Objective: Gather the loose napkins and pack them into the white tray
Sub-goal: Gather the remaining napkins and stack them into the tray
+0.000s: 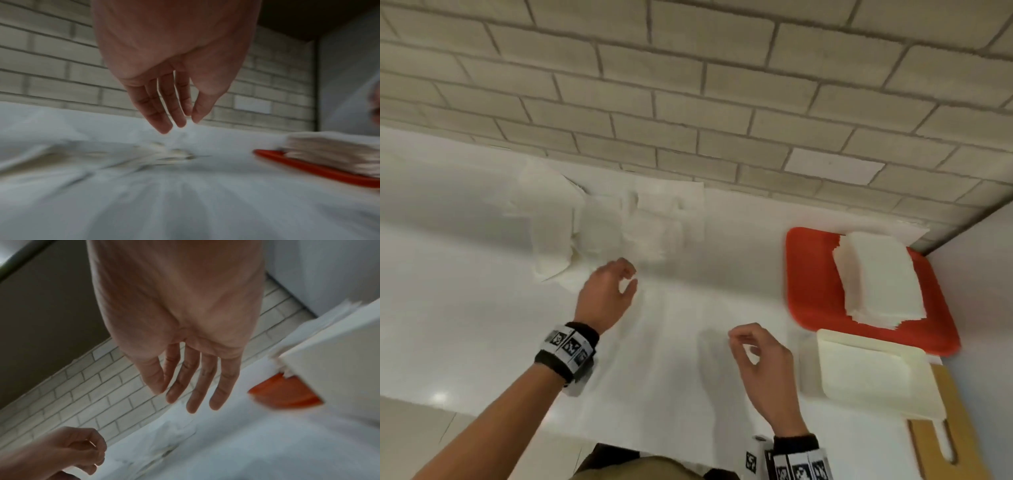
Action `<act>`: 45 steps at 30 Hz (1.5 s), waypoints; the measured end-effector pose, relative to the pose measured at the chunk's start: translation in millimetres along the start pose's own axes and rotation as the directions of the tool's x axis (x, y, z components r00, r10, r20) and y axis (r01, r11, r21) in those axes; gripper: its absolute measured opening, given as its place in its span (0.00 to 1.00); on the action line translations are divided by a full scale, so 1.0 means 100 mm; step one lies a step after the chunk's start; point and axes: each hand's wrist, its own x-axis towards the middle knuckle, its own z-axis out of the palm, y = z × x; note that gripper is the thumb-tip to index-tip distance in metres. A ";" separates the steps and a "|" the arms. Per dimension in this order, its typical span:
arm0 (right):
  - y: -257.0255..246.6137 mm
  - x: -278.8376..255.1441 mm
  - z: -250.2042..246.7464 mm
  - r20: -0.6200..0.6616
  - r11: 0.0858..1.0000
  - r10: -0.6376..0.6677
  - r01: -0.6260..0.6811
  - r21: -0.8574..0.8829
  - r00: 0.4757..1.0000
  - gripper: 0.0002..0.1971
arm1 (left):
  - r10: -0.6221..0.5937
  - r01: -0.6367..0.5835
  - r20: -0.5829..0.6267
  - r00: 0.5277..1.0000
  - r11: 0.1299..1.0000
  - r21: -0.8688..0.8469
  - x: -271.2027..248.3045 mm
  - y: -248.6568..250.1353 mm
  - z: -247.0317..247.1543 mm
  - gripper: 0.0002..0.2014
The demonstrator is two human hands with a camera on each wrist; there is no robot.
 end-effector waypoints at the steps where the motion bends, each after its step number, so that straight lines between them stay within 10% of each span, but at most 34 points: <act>1: -0.10 0.04 0.21 0.022 1.000 0.011 -0.011 0.022 1.000 0.10 | -0.030 0.032 -0.030 0.999 0.998 0.049 0.16 -0.28 -0.13 0.10; 7: -0.56 0.34 1.23 0.079 0.999 -0.001 -0.002 0.042 0.997 0.10 | -0.255 0.219 0.136 0.957 0.947 0.234 0.83 -1.58 -0.56 0.45; 18: -1.19 0.95 2.49 0.180 0.988 0.011 0.018 -0.155 0.984 0.05 | 0.115 -0.171 0.273 0.955 0.966 0.193 -0.09 -1.73 -0.38 0.31; 22: -1.38 1.18 3.08 0.230 0.915 0.048 0.049 -0.401 0.972 0.26 | 0.190 -0.235 0.327 0.926 0.966 0.106 -0.41 -1.62 -0.53 0.25; 28: -1.34 1.33 3.57 0.245 0.751 0.149 0.052 -0.659 0.958 0.39 | 0.042 -0.040 0.159 0.986 0.999 -0.020 -0.15 -2.08 -0.81 0.08; 32: -1.27 1.36 3.52 0.376 0.847 0.188 0.043 -0.529 0.907 0.25 | -0.145 0.155 0.101 0.984 0.984 -0.090 0.23 -2.24 -0.99 0.09; 35: -1.30 1.33 3.26 0.361 0.990 0.127 -0.094 -0.107 0.924 0.18 | -0.281 0.314 0.156 0.947 0.910 -0.270 0.29 -2.10 -1.04 0.07; 38: -1.46 1.19 2.97 0.275 0.970 0.067 -0.126 0.206 0.959 0.17 | -0.311 0.499 0.393 0.865 0.605 -0.620 0.20 -1.71 -1.05 0.22; 45: -1.55 0.96 2.73 0.310 0.913 0.062 -0.180 0.367 0.949 0.23 | -0.141 0.271 0.232 0.963 0.503 -0.821 0.18 -0.99 -0.98 0.17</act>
